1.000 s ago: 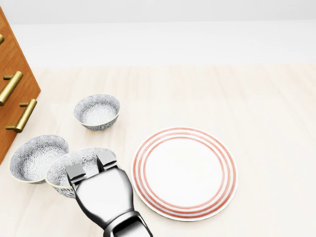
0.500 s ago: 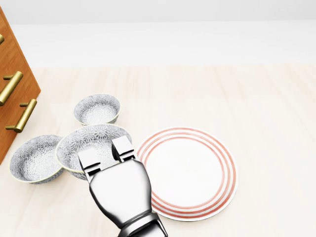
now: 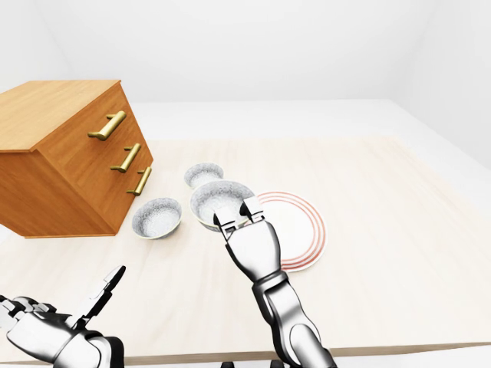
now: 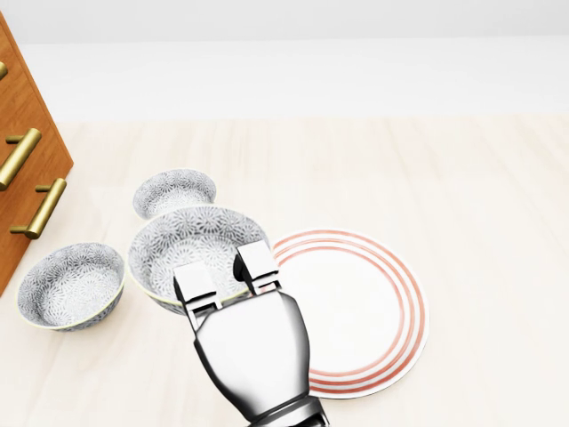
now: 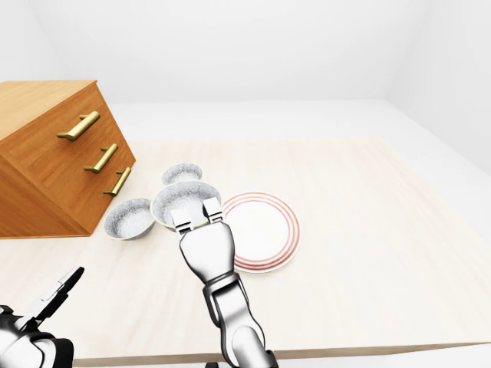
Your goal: Put the bowl at the front on the plate.
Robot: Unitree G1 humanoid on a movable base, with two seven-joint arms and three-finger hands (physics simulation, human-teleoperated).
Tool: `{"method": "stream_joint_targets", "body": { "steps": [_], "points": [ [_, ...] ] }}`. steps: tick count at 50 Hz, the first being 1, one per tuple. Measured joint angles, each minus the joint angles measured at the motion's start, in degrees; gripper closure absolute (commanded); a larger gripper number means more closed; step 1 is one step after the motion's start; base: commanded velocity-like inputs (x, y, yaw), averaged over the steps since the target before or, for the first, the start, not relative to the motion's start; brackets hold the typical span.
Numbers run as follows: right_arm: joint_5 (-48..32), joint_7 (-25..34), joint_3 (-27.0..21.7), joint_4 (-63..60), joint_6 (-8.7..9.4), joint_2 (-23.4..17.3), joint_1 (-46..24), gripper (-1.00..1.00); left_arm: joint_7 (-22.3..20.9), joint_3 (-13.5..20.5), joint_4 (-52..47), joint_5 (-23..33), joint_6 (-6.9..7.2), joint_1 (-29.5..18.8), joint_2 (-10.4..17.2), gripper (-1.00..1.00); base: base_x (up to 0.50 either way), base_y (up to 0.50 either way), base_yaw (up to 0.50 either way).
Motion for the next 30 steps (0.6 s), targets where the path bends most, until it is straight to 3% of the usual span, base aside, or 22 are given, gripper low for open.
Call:
{"method": "stream_joint_targets", "body": {
  "steps": [30],
  "points": [
    [-4.2,1.4,0.4,-9.2,0.0,-5.7,7.7,1.0,0.0,-0.1,0.4,0.3,0.0,-0.1,0.1,-1.0,0.0,0.0,0.0]
  ]
}}
